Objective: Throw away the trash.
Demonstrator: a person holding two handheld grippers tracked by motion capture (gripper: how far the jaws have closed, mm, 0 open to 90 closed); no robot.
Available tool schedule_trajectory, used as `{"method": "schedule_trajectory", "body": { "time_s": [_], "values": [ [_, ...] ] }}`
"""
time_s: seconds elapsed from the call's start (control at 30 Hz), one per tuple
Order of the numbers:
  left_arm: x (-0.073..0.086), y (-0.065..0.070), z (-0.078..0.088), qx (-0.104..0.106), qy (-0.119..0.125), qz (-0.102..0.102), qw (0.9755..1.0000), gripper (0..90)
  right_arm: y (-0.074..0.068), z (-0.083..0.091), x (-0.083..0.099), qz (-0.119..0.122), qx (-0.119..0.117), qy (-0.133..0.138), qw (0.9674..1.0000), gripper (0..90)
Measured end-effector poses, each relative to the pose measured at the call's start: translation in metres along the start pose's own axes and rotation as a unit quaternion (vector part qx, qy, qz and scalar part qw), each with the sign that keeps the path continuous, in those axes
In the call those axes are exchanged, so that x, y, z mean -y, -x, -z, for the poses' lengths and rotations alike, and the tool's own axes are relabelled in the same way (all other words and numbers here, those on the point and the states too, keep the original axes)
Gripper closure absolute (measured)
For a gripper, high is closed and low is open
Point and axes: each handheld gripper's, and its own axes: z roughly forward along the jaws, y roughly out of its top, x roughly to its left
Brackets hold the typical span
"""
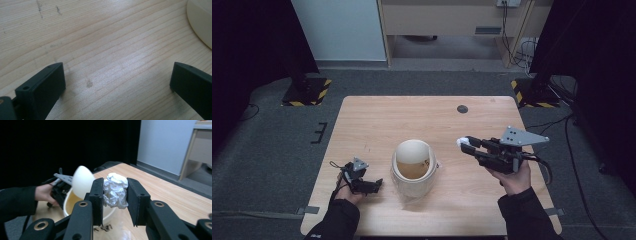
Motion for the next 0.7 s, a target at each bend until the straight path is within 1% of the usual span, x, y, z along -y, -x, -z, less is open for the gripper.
{"method": "schedule_trajectory", "body": {
  "time_s": [0.17, 0.27, 0.3, 0.33, 0.37, 0.63, 0.7],
  "values": [
    [0.0, 0.0, 0.0, 0.0, 0.001, 0.0, 1.0, 0.0, -0.012, -0.009, 0.002, 0.006, -0.022, -0.009, 0.9997, 68.1],
    [0.0, 0.0, 0.0, 0.0, 0.001, 0.0, 1.0, 0.0, -0.017, -0.015, 0.004, -0.002, -0.038, -0.008, 0.9992, 68.1],
    [0.0, 0.0, 0.0, 0.0, 0.001, 0.0, 1.0, 0.0, -0.018, -0.018, 0.005, -0.002, -0.042, -0.012, 0.999, 68.1],
    [0.0, 0.0, 0.0, 0.0, 0.001, 0.0, 1.0, 0.0, -0.018, -0.018, 0.005, -0.002, -0.042, -0.012, 0.999, 68.1],
    [0.0, 0.0, 0.0, 0.0, 0.001, 0.0, 1.0, 0.0, -0.022, -0.023, 0.007, 0.008, -0.042, -0.019, 0.9989, 68.1],
    [0.0, 0.0, 0.0, 0.0, 0.001, 0.0, 1.0, 0.0, -0.034, -0.036, 0.009, 0.018, -0.059, -0.025, 0.9978, 68.0],
    [0.0, 0.0, 0.0, 0.0, 0.001, 0.0, 1.0, 0.0, -0.036, -0.038, 0.009, 0.011, -0.063, -0.022, 0.9977, 68.1]
  ]
}}
